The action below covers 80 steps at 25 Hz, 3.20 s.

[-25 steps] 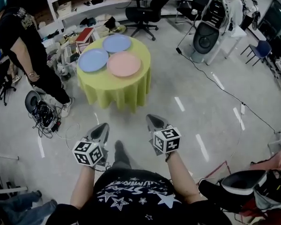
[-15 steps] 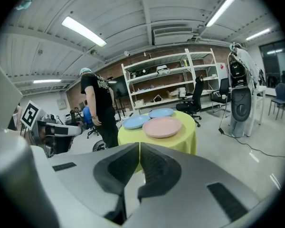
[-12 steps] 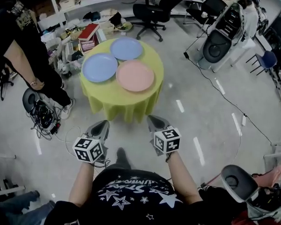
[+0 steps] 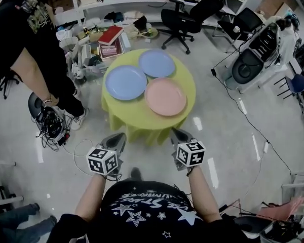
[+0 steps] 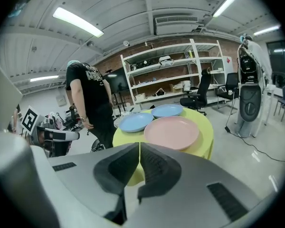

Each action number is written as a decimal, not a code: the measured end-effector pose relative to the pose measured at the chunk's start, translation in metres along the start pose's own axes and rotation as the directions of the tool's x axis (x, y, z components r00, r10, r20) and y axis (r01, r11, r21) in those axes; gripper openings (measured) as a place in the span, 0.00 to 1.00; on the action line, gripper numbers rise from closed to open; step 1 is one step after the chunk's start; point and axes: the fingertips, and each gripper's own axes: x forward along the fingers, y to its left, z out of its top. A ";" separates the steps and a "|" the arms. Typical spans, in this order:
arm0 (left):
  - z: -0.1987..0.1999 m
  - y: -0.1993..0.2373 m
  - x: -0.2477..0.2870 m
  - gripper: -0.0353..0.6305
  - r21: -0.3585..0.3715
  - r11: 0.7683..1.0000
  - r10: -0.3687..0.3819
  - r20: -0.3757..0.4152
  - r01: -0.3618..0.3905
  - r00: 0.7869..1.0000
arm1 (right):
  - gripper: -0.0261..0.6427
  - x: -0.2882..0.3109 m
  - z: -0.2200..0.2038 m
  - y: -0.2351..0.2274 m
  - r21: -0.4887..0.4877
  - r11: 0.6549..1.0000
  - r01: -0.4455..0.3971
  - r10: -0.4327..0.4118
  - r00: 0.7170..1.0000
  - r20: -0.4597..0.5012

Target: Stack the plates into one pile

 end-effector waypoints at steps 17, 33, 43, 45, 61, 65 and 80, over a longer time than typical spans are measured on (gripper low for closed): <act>0.020 0.045 0.044 0.08 -0.094 0.993 0.060 -0.060 -0.065 0.996 | 0.06 0.062 0.040 -0.065 -0.004 1.000 0.021 -0.021 0.999 -0.036; 0.100 0.039 0.114 0.08 -0.155 0.946 0.293 0.026 -0.286 0.956 | 0.06 0.157 0.139 -0.129 -0.089 0.974 -0.209 0.208 0.978 -0.027; 0.090 0.053 0.128 0.08 -0.260 0.862 0.449 -0.008 -0.436 0.893 | 0.06 0.185 0.157 -0.159 -0.115 0.948 -0.297 0.292 0.954 -0.062; 0.087 0.056 0.131 0.08 -0.289 0.841 0.472 -0.024 -0.458 0.881 | 0.06 0.189 0.160 -0.159 -0.122 0.940 -0.318 0.312 0.948 -0.069; 0.062 0.093 0.127 0.13 -0.288 0.748 0.590 -0.125 -0.598 0.798 | 0.06 0.222 0.145 -0.128 -0.124 0.893 -0.433 0.413 0.897 -0.158; 0.054 0.115 0.128 0.26 -0.322 0.754 0.553 -0.158 -0.572 0.818 | 0.06 0.225 0.141 -0.122 -0.112 0.910 -0.399 0.380 0.911 -0.160; 0.049 0.203 0.141 0.38 -0.516 0.698 0.411 -0.276 -0.495 0.868 | 0.06 0.237 0.134 -0.108 -0.060 0.968 -0.243 0.231 0.960 -0.160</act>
